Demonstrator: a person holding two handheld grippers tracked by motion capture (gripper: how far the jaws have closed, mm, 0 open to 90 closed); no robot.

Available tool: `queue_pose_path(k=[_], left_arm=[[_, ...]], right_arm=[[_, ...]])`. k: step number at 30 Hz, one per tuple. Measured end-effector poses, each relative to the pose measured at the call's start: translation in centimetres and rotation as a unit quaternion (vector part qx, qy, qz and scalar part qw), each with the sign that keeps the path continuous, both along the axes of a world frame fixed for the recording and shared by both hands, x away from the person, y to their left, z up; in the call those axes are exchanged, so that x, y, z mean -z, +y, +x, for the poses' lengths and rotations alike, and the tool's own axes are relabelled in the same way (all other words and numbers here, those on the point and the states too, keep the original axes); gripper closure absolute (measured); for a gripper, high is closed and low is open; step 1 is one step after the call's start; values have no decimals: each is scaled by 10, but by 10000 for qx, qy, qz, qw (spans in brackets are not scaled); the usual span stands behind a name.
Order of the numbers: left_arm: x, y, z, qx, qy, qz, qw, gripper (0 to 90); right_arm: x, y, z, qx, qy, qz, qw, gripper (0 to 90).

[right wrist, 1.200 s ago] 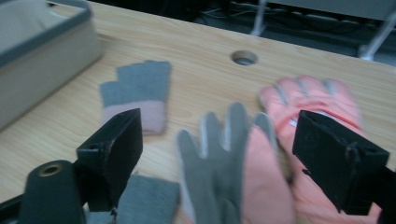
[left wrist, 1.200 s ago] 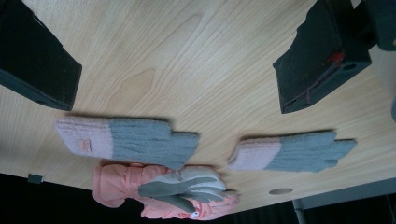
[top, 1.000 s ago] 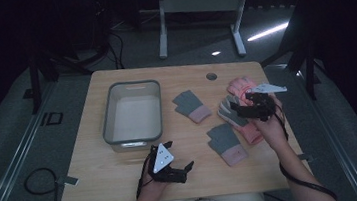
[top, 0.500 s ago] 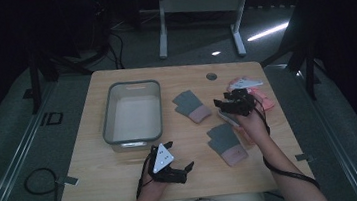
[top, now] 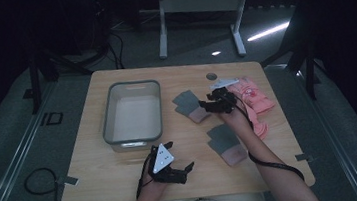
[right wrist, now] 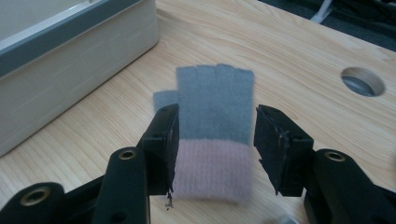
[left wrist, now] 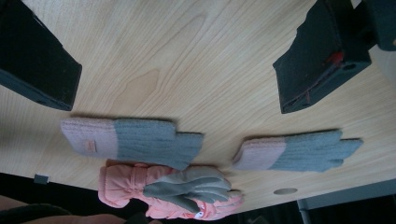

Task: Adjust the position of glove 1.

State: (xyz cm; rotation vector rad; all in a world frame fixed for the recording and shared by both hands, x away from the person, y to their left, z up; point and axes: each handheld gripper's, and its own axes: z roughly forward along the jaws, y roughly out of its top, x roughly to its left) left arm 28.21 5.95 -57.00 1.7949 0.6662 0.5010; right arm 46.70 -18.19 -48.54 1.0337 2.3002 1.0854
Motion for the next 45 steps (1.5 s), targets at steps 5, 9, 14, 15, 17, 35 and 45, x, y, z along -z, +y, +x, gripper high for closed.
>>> queue_pose_path(k=[5,9,14,15,17,35,45], left_arm=[[0,0,0,-7,3,-1,10000,0],[0,0,-2,-14,-35,10,10000,0],[0,0,-1,4,-22,-3,10000,0],[0,0,-1,10,-10,-11,10000,0],[0,1,-1,11,-9,-10,10000,0],[0,1,-1,21,-6,-10,10000,0],[0,0,-3,-17,-54,8,10000,0]], right_arm=[[5,12,9,-128,27,-84,9999,527],[9,18,20,-150,155,-69,9997,551],[16,24,31,-167,336,-85,9993,562],[20,27,36,-176,421,-122,9989,563],[24,30,40,-200,489,-181,9984,571],[55,40,62,-370,967,-904,9905,637],[56,43,62,-130,1102,-785,9907,839]])
